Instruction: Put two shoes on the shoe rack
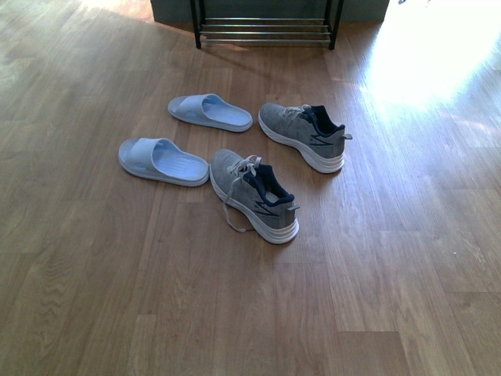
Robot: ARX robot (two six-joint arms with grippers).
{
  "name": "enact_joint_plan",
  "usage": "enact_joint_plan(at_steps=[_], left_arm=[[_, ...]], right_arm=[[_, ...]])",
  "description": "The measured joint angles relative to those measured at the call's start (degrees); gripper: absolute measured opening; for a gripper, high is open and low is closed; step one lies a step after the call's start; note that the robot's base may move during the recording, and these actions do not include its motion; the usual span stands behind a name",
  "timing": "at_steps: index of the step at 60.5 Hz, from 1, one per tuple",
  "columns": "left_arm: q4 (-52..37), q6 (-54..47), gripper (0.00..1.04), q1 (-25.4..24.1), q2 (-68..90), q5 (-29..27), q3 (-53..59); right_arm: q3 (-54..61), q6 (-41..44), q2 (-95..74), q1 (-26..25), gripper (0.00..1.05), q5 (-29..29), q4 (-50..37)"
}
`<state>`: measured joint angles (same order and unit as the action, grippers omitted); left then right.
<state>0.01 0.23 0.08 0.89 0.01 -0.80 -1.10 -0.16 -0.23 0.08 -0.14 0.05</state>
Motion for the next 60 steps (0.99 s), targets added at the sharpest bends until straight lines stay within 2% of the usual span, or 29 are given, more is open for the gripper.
enact_joint_plan(at_steps=[60], left_arm=[[0.0, 0.0, 0.95, 0.0, 0.0, 0.0, 0.0]], right_arm=[[0.0, 0.0, 0.0, 0.0, 0.96, 0.0, 0.0]])
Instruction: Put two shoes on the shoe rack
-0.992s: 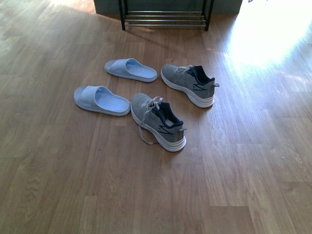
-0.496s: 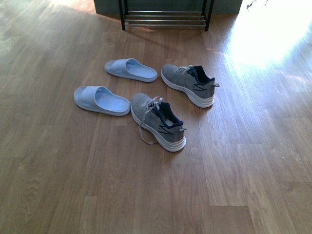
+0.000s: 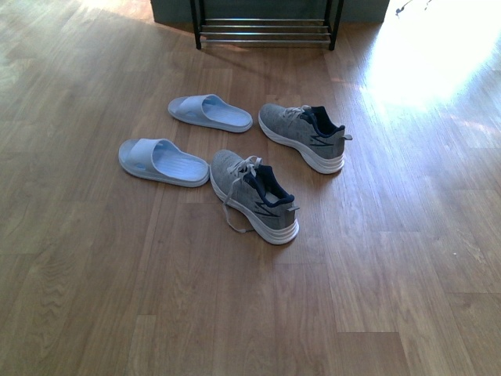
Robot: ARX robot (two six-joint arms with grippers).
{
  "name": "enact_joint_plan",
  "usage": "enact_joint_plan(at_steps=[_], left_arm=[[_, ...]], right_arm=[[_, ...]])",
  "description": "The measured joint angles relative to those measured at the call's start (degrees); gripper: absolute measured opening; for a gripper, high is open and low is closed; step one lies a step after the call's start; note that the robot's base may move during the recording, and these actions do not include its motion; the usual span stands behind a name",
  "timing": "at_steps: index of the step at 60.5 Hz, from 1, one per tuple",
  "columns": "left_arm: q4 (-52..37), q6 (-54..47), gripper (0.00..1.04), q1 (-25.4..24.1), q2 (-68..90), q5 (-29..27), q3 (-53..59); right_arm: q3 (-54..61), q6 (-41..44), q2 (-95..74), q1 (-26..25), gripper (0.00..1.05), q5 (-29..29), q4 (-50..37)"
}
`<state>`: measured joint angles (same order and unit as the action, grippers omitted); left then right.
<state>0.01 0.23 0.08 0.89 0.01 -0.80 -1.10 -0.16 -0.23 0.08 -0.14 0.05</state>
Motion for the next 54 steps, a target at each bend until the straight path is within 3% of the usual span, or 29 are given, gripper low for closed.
enact_joint_plan(at_steps=[54], left_arm=[[0.0, 0.0, 0.95, 0.0, 0.0, 0.0, 0.0]], right_arm=[[0.0, 0.02, 0.0, 0.0, 0.96, 0.0, 0.0]])
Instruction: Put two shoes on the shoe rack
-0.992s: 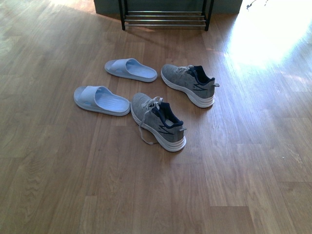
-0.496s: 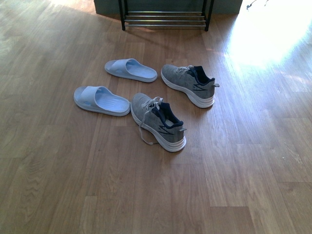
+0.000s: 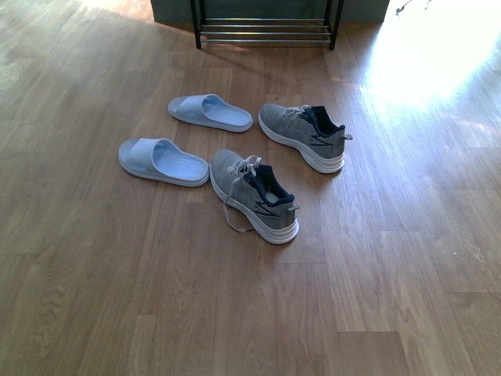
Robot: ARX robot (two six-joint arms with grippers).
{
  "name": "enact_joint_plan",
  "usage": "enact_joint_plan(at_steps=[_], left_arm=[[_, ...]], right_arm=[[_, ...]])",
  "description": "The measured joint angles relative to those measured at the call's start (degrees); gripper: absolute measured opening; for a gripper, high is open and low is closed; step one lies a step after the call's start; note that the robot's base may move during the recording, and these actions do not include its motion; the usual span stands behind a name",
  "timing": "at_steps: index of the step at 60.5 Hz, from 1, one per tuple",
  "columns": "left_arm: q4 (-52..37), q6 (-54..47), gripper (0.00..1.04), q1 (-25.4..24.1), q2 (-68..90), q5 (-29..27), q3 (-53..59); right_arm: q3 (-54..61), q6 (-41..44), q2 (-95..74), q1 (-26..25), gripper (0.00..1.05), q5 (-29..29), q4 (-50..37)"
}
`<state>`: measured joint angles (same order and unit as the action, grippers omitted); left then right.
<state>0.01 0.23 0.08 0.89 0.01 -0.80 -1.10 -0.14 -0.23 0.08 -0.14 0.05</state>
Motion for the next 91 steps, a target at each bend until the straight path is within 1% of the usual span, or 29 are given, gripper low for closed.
enact_joint_plan(at_steps=[91], left_arm=[[0.02, 0.0, 0.95, 0.0, 0.0, 0.0, 0.0]], right_arm=[[0.0, 0.0, 0.0, 0.0, 0.96, -0.02, 0.0]])
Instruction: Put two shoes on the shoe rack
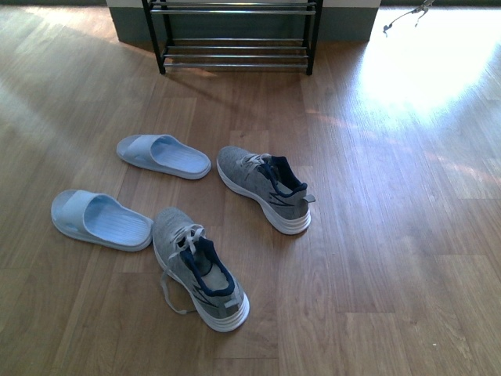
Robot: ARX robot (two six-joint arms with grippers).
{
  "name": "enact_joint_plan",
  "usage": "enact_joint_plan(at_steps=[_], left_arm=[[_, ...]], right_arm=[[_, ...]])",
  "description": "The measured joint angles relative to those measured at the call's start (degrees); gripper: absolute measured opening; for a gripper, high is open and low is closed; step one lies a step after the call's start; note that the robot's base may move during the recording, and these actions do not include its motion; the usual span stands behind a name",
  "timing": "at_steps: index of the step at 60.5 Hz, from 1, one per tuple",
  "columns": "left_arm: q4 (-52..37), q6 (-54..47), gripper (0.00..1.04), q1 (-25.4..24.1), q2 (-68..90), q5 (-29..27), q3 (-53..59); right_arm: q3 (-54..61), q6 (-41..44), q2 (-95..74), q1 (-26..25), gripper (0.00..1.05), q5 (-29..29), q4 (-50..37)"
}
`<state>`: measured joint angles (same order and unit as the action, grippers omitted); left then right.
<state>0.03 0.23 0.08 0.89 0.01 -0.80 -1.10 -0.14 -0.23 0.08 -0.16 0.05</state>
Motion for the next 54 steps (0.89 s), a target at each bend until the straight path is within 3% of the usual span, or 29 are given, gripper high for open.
enact_joint_plan(at_steps=[9, 14, 17, 19, 23, 33, 43, 54], left_arm=[[0.0, 0.0, 0.95, 0.02, 0.02, -0.13, 0.0], [3.82, 11.89, 0.95, 9.53, 10.91, -26.08, -3.15], [0.39, 17.84, 0.95, 10.95, 19.61, -31.34, -4.68], [-3.32, 23.47, 0.95, 11.02, 27.34, -31.69, -6.21], [-12.31, 31.95, 0.95, 11.47, 47.06, -26.16, -11.82], [-21.99, 37.51, 0.95, 13.62, 82.77, -14.93, -24.68], [-21.33, 38.88, 0.95, 14.78, 115.99, -5.38, -38.32], [-18.67, 38.8, 0.95, 14.8, 131.73, -0.83, -49.53]], right_arm=[[0.0, 0.0, 0.0, 0.0, 0.96, 0.02, 0.0], [0.0, -0.02, 0.0, 0.0, 0.96, 0.0, 0.0], [0.0, 0.0, 0.0, 0.0, 0.96, 0.09, 0.0], [0.0, 0.0, 0.0, 0.0, 0.96, 0.13, 0.0], [0.0, 0.0, 0.0, 0.0, 0.96, 0.04, 0.0], [0.0, -0.02, 0.0, 0.0, 0.96, 0.04, 0.0], [0.0, 0.0, 0.0, 0.0, 0.96, 0.04, 0.0], [0.0, 0.0, 0.0, 0.0, 0.96, 0.04, 0.0]])
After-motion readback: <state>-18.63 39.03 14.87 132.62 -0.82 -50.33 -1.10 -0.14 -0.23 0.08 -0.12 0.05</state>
